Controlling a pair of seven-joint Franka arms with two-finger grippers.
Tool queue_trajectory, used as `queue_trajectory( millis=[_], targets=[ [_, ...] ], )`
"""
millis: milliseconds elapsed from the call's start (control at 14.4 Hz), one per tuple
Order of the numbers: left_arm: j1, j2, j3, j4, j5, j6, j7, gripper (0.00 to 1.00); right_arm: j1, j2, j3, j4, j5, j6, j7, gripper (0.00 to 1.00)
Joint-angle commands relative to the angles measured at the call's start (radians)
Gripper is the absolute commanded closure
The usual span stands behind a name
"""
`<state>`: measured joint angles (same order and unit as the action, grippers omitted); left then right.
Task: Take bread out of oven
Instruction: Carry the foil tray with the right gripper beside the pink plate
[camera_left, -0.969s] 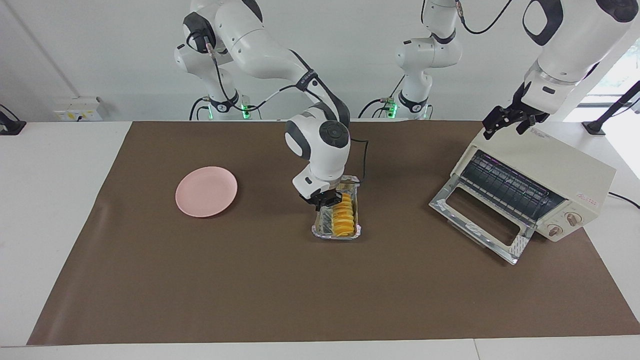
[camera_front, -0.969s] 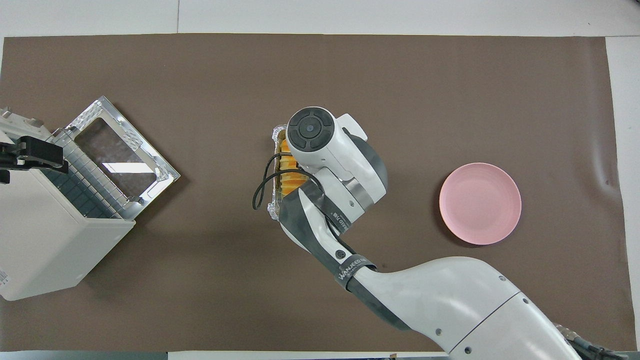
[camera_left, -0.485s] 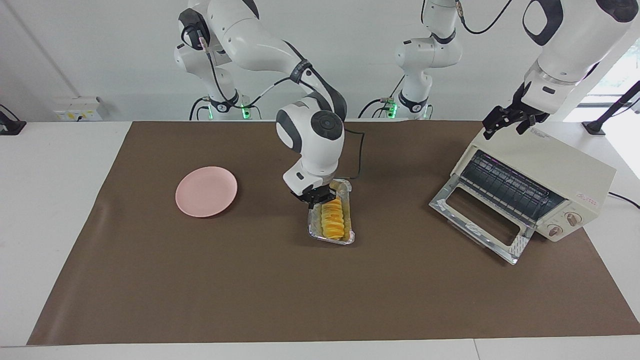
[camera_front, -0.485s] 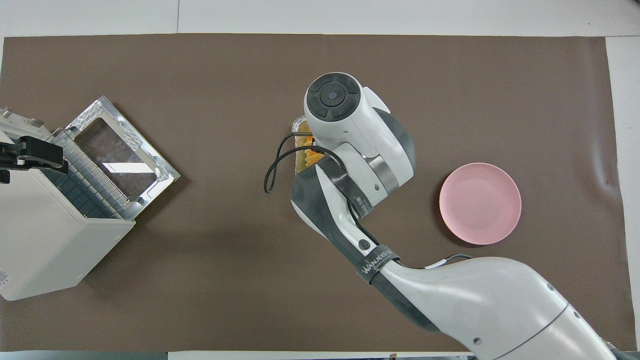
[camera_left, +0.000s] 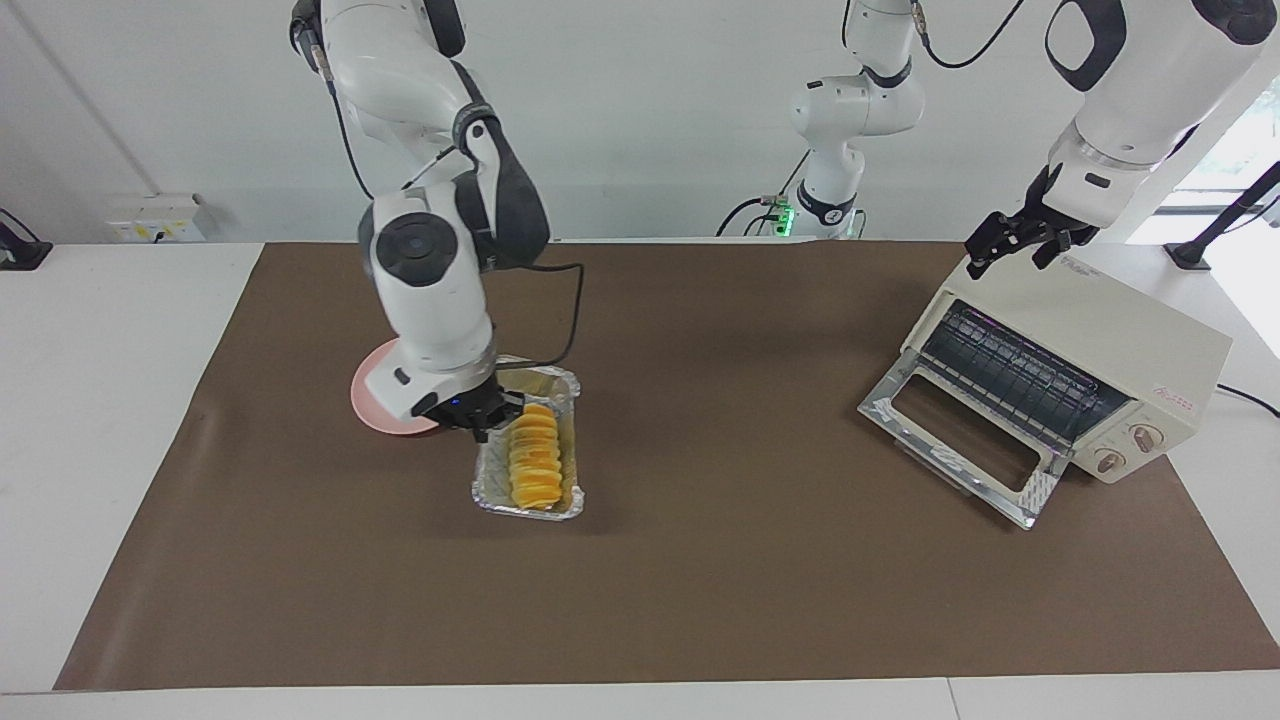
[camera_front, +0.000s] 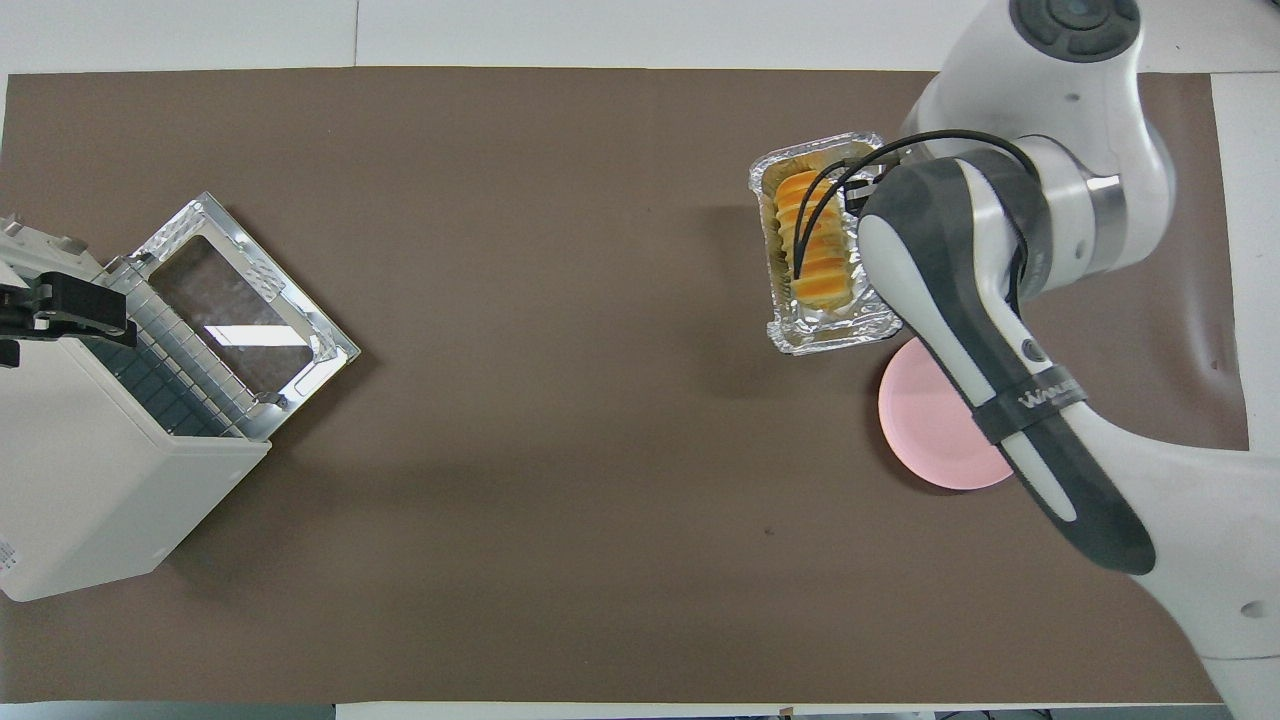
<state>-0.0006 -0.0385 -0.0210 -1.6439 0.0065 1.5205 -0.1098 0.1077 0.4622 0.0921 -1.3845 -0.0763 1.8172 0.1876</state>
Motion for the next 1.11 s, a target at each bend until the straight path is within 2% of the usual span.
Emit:
queue_trajectory(
  millis=[0, 346, 623, 692, 762, 831, 1038],
  targets=[
    [0.002, -0.009, 0.003, -0.01, -0.017, 0.012, 0.015, 0.0, -0.1, 0.01, 0.012, -0.048, 0.018, 0.077, -0.155, 1.0],
    [0.002, -0.009, 0.001, -0.01, -0.017, 0.014, 0.019, 0.0, -0.192, 0.049, 0.011, -0.083, 0.01, 0.211, -0.304, 1.0],
    [0.002, -0.009, 0.001, -0.008, -0.016, 0.014, 0.03, 0.0, -0.195, 0.038, 0.011, -0.169, 0.012, 0.296, -0.307, 1.0],
    [0.002, -0.009, 0.001, -0.008, -0.017, 0.014, 0.047, 0.0, -0.195, 0.033, 0.011, -0.189, 0.012, 0.312, -0.306, 0.9],
    [0.002, -0.009, 0.001, -0.007, -0.017, 0.01, 0.07, 0.0, -0.195, 0.024, 0.009, -0.201, 0.012, 0.306, -0.304, 0.23],
    [0.004, -0.011, 0.001, -0.007, -0.019, 0.009, 0.09, 0.0, -0.195, 0.02, 0.009, -0.209, 0.01, 0.292, -0.306, 0.0],
    [0.002, -0.011, 0.001, -0.007, -0.017, 0.006, 0.093, 0.0, -0.194, -0.014, 0.009, -0.203, -0.005, 0.167, -0.318, 0.0]
  ],
)
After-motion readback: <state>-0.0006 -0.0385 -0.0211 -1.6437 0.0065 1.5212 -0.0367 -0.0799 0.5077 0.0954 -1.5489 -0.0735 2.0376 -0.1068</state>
